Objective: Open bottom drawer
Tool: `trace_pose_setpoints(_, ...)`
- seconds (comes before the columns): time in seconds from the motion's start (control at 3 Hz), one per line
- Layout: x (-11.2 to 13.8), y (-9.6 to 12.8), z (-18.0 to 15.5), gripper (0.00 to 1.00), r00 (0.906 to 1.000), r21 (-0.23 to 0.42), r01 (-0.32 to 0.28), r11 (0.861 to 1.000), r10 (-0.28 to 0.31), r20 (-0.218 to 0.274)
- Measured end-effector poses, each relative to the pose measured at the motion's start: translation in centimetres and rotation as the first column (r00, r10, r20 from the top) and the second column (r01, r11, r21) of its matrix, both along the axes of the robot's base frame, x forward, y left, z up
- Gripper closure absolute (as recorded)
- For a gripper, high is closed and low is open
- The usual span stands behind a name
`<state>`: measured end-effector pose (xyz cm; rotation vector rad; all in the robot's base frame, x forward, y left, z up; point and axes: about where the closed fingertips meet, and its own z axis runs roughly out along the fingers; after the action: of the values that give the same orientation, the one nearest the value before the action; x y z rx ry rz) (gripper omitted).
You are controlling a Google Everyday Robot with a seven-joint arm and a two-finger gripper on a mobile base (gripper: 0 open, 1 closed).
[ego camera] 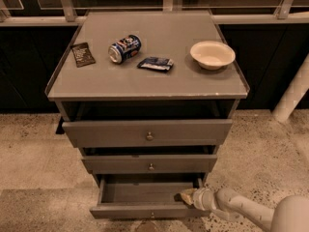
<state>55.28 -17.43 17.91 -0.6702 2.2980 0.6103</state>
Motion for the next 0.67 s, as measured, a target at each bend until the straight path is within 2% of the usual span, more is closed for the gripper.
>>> trace_pose_setpoints(0.33,0.0,0.01,0.0,1.0,1.0,0.0,0.0,1.0,0.0,0.0)
trace_pose_setpoints(0.67,-0.05,0.43,-0.52,1.0,0.9996,0.0,-0.017,1.0,0.017,-0.024)
